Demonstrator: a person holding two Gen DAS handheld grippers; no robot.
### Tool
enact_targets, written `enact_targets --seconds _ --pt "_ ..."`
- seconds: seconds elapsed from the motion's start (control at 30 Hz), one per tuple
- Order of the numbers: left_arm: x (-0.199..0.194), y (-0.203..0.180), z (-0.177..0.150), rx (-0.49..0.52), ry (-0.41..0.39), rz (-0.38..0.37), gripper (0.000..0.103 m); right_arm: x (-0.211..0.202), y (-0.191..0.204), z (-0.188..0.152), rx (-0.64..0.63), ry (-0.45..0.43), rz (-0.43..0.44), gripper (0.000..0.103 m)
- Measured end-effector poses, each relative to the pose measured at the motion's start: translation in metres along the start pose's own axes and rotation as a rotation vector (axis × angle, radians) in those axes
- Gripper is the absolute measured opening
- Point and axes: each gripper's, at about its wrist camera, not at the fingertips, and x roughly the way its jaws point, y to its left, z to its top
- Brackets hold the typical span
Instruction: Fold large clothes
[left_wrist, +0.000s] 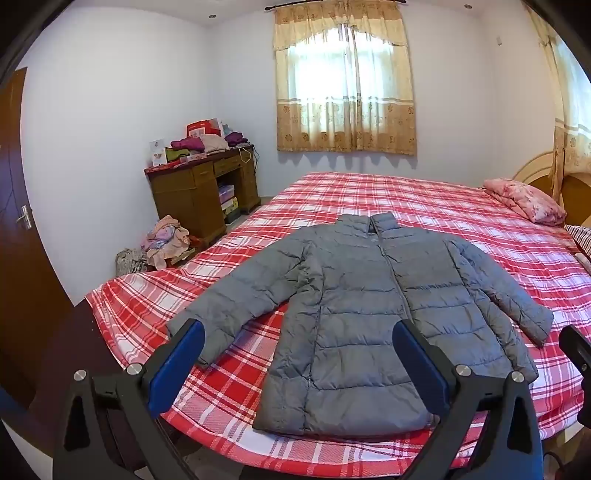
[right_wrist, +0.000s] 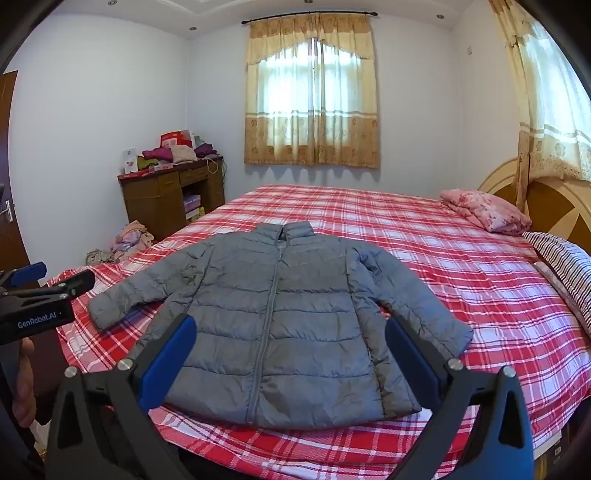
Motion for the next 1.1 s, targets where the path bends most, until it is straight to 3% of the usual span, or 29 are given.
enact_targets --seconds 1.1 --pt "0.01 0.008 -0.003 -0.035 0.004 0.021 0.102 0.01 0.001 -0.008 0.01 0.02 0.008 0.103"
